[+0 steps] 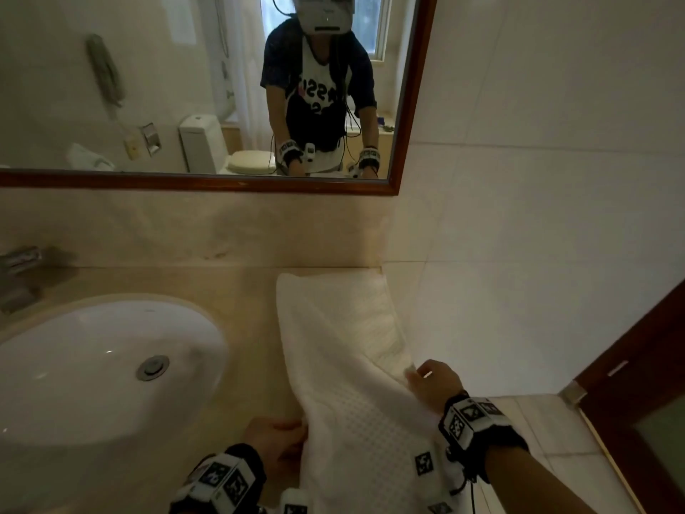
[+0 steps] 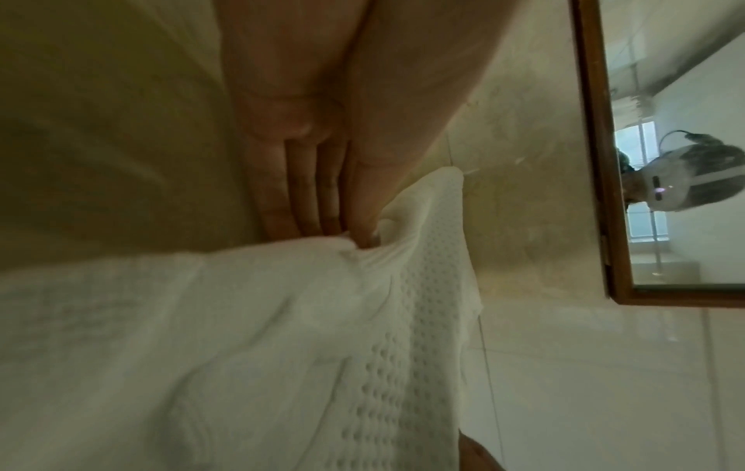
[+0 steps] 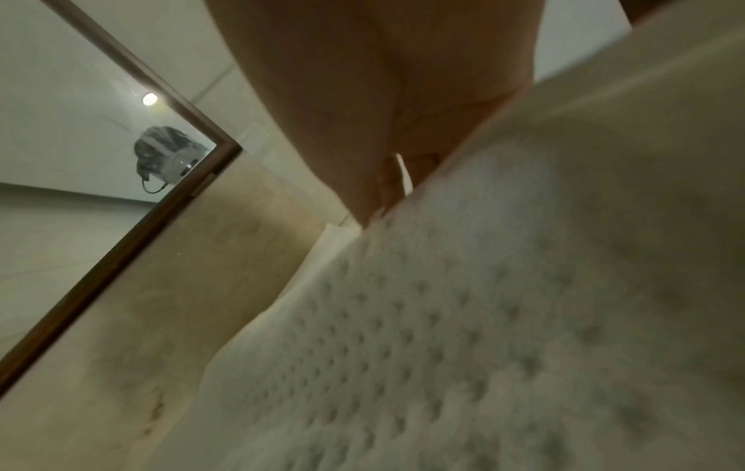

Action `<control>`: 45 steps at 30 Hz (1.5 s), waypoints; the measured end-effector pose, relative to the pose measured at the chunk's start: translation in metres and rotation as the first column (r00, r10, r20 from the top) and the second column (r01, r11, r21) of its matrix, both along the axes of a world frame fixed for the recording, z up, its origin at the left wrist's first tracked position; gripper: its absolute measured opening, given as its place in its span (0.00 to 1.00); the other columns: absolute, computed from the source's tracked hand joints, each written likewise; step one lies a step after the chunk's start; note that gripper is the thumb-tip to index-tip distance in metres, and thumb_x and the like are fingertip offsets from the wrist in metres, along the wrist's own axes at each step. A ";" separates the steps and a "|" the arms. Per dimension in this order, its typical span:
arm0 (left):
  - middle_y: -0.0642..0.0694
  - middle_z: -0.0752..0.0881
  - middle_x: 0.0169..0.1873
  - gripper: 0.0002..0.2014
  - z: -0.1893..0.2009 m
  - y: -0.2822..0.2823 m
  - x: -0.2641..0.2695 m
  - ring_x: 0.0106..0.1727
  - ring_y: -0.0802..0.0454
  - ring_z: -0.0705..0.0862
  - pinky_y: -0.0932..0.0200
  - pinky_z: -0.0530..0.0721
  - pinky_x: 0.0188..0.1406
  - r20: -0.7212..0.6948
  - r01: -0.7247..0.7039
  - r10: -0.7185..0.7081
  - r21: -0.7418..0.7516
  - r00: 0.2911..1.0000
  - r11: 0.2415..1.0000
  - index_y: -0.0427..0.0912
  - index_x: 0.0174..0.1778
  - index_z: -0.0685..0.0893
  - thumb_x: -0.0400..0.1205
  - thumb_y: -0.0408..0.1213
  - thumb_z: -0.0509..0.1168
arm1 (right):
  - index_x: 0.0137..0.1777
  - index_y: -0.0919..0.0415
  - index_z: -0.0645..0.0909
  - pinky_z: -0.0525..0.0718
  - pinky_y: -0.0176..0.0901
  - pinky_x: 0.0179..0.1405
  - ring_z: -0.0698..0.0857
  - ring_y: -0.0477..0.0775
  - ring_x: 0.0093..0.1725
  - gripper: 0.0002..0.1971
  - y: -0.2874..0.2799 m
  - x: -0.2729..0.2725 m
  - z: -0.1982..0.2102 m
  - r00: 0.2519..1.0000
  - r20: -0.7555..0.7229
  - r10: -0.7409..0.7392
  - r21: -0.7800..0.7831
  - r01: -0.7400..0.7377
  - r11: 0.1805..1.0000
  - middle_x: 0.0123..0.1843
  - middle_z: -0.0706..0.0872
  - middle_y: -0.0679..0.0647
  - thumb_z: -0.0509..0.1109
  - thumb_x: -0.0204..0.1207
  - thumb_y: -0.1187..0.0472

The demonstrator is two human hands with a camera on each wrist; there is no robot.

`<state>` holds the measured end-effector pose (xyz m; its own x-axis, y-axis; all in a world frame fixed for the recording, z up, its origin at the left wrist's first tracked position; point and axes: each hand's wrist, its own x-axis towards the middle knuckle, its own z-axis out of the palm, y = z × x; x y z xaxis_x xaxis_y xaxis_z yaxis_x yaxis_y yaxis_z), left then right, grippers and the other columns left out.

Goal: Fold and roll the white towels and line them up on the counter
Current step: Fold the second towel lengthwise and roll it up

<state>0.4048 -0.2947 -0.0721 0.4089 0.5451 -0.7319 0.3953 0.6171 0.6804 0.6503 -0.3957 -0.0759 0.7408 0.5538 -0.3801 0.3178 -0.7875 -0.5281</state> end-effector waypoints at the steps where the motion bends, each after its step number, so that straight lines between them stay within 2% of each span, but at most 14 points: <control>1: 0.39 0.85 0.20 0.06 -0.001 0.002 0.002 0.22 0.46 0.82 0.64 0.79 0.14 -0.025 -0.003 0.004 0.033 1.000 0.999 0.25 0.45 0.86 0.75 0.24 0.71 | 0.38 0.59 0.72 0.72 0.37 0.45 0.77 0.54 0.46 0.14 0.002 0.005 0.000 0.999 0.030 -0.023 0.014 0.023 1.000 0.46 0.79 0.54 0.61 0.80 0.50; 6: 0.37 0.84 0.20 0.06 -0.007 0.015 -0.009 0.25 0.44 0.81 0.62 0.81 0.13 -0.100 -0.073 0.081 0.081 0.992 0.994 0.25 0.30 0.84 0.69 0.20 0.75 | 0.44 0.65 0.73 0.77 0.45 0.54 0.81 0.63 0.58 0.11 0.001 0.027 0.002 0.990 0.078 -0.116 0.048 0.112 0.993 0.57 0.83 0.65 0.63 0.81 0.56; 10: 0.38 0.82 0.15 0.15 -0.014 0.023 -0.014 0.14 0.46 0.80 0.63 0.78 0.10 -0.156 -0.032 0.053 0.136 0.986 0.990 0.28 0.21 0.81 0.76 0.19 0.68 | 0.53 0.68 0.81 0.78 0.44 0.56 0.83 0.60 0.58 0.20 -0.004 0.015 -0.011 0.999 -0.012 -0.031 -0.094 0.030 0.995 0.56 0.85 0.63 0.60 0.82 0.50; 12: 0.36 0.85 0.23 0.16 -0.011 0.030 -0.006 0.20 0.44 0.83 0.60 0.82 0.17 -0.164 0.015 0.010 0.150 0.986 0.989 0.28 0.31 0.85 0.83 0.28 0.61 | 0.44 0.65 0.79 0.81 0.46 0.53 0.82 0.59 0.50 0.18 -0.006 0.017 -0.015 0.998 -0.061 -0.036 -0.074 0.031 0.997 0.48 0.83 0.62 0.60 0.82 0.49; 14: 0.33 0.87 0.40 0.18 0.000 0.041 0.008 0.36 0.39 0.86 0.53 0.87 0.32 -0.128 0.059 -0.035 0.189 0.991 0.980 0.29 0.53 0.83 0.84 0.43 0.60 | 0.43 0.62 0.75 0.83 0.53 0.56 0.81 0.59 0.49 0.14 -0.005 0.022 -0.014 0.991 -0.109 -0.075 0.022 0.078 0.997 0.50 0.81 0.61 0.65 0.79 0.50; 16: 0.35 0.83 0.61 0.35 0.004 0.055 0.022 0.56 0.38 0.84 0.45 0.85 0.56 -0.114 0.155 -0.125 0.317 0.986 0.936 0.36 0.71 0.73 0.74 0.57 0.68 | 0.47 0.62 0.76 0.84 0.54 0.55 0.82 0.63 0.53 0.14 -0.001 0.026 -0.008 0.989 -0.123 -0.088 0.104 0.101 0.990 0.56 0.84 0.63 0.68 0.77 0.50; 19: 0.43 0.63 0.79 0.41 0.013 0.058 0.036 0.77 0.42 0.67 0.53 0.67 0.74 -0.291 0.444 -0.338 0.511 0.895 0.736 0.47 0.83 0.50 0.79 0.46 0.68 | 0.50 0.63 0.81 0.79 0.47 0.57 0.83 0.63 0.59 0.16 0.010 0.025 0.001 0.993 -0.094 -0.071 0.161 0.086 0.983 0.58 0.86 0.64 0.67 0.78 0.48; 21: 0.44 0.59 0.81 0.36 0.009 0.057 0.041 0.79 0.43 0.63 0.56 0.64 0.76 -0.316 0.502 -0.390 0.532 0.865 0.682 0.51 0.82 0.49 0.83 0.37 0.63 | 0.47 0.61 0.82 0.77 0.44 0.59 0.83 0.62 0.61 0.15 0.017 0.021 0.005 0.994 -0.093 -0.053 0.181 0.069 0.981 0.58 0.86 0.63 0.64 0.79 0.48; 27: 0.39 0.69 0.77 0.20 -0.010 0.057 0.036 0.76 0.42 0.69 0.57 0.64 0.76 -0.270 0.354 -0.232 0.630 0.934 0.692 0.42 0.75 0.72 0.86 0.33 0.57 | 0.60 0.71 0.81 0.75 0.43 0.57 0.80 0.64 0.64 0.19 0.032 0.018 0.011 0.991 0.026 -0.131 0.148 0.125 0.981 0.63 0.83 0.66 0.54 0.85 0.58; 32: 0.40 0.60 0.81 0.28 -0.003 0.089 0.017 0.80 0.41 0.61 0.53 0.58 0.78 -0.418 0.410 -0.156 0.631 0.895 0.658 0.42 0.81 0.58 0.85 0.39 0.58 | 0.52 0.69 0.85 0.81 0.48 0.59 0.83 0.64 0.59 0.19 0.037 -0.007 -0.009 0.970 -0.184 -0.160 0.198 0.195 0.961 0.56 0.87 0.65 0.66 0.79 0.50; 35: 0.43 0.56 0.82 0.35 -0.001 0.088 -0.001 0.81 0.43 0.60 0.52 0.58 0.79 -0.395 0.431 -0.213 0.621 0.893 0.655 0.43 0.83 0.49 0.84 0.44 0.59 | 0.30 0.63 0.78 0.82 0.44 0.37 0.83 0.58 0.36 0.25 0.025 -0.017 -0.010 0.944 -0.273 -0.184 0.248 0.254 0.935 0.33 0.82 0.58 0.72 0.70 0.39; 37: 0.44 0.56 0.82 0.36 0.002 0.078 -0.011 0.80 0.42 0.62 0.51 0.60 0.79 -0.384 0.460 -0.268 0.608 0.884 0.647 0.48 0.83 0.47 0.83 0.46 0.60 | 0.28 0.62 0.76 0.79 0.39 0.29 0.80 0.52 0.30 0.25 0.010 -0.021 -0.006 0.959 -0.242 -0.149 0.208 0.202 0.957 0.29 0.80 0.55 0.75 0.66 0.39; 42: 0.42 0.55 0.82 0.43 0.010 0.048 -0.032 0.81 0.42 0.60 0.52 0.62 0.77 -0.547 0.732 -0.488 0.534 0.680 0.423 0.55 0.82 0.39 0.80 0.52 0.63 | 0.40 0.64 0.83 0.83 0.44 0.43 0.83 0.55 0.41 0.23 -0.021 -0.050 0.016 0.987 -0.154 -0.042 0.026 0.046 0.999 0.39 0.84 0.57 0.78 0.64 0.41; 45: 0.42 0.57 0.82 0.47 0.010 0.032 -0.054 0.80 0.43 0.61 0.53 0.64 0.78 -0.545 0.800 -0.587 0.452 0.599 0.396 0.58 0.81 0.38 0.78 0.52 0.67 | 0.37 0.62 0.79 0.81 0.43 0.42 0.81 0.54 0.43 0.21 -0.043 -0.075 0.018 0.995 -0.091 -0.046 -0.022 0.044 0.999 0.41 0.82 0.56 0.77 0.65 0.43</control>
<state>0.3510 -0.2629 -0.0626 0.7165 0.4928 -0.4938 0.6967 -0.4682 0.5435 0.5749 -0.4383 -0.0575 0.7266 0.5122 -0.4579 0.2330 -0.8107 -0.5371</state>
